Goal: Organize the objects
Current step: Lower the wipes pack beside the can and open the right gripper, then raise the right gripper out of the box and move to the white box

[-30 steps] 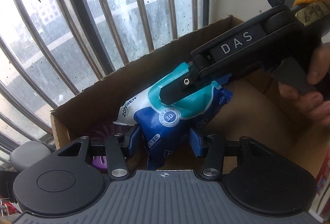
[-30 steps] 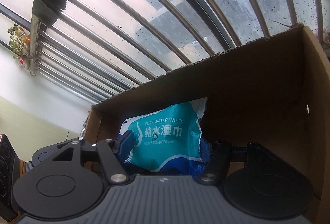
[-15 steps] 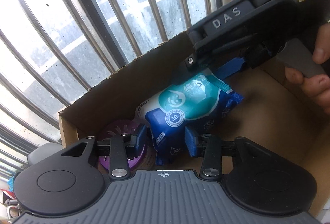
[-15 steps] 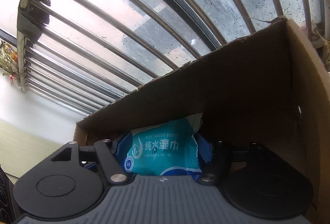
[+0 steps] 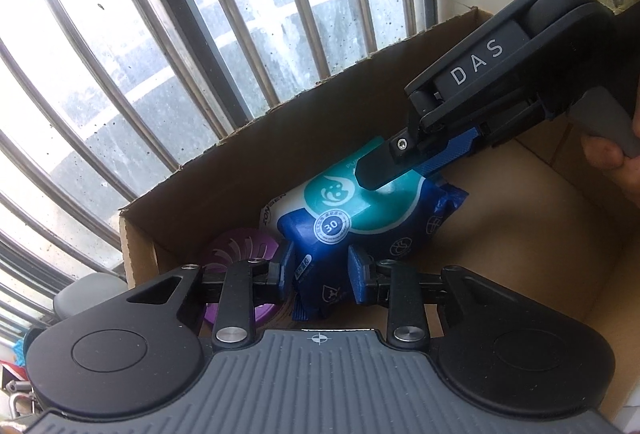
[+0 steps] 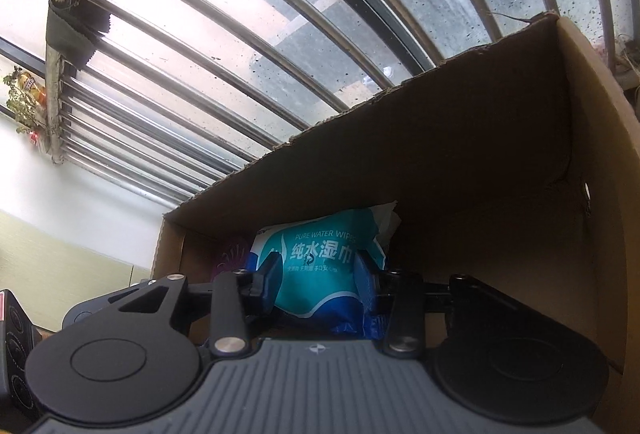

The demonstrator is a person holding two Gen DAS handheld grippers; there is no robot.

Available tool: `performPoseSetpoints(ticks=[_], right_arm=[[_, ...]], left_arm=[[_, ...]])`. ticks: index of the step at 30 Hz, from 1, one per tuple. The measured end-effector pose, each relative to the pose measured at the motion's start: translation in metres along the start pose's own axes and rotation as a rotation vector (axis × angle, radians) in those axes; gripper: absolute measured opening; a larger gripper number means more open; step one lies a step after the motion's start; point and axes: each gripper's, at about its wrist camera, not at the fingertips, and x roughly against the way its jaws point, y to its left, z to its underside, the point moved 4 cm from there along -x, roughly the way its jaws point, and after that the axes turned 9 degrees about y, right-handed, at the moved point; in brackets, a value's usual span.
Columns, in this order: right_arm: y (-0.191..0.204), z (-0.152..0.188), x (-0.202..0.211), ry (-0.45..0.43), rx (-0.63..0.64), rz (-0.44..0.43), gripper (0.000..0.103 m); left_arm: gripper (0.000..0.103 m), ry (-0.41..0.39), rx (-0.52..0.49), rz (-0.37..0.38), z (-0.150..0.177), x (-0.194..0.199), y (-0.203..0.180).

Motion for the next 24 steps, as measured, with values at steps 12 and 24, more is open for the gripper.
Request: performPoseSetpoints(ticks=[12, 24], right_arm=[[0.008, 0.005, 0.006, -0.026, 0.015, 0.028, 0.060], [0.072, 0.049, 0.080, -0.156, 0.139, 0.080, 0.064]], left_arm=[[0.036, -0.049, 0.032, -0.023, 0.015, 0.030, 0.002], [0.048, -0.222, 0.051, -0.014, 0.038, 0.127, -0.021]])
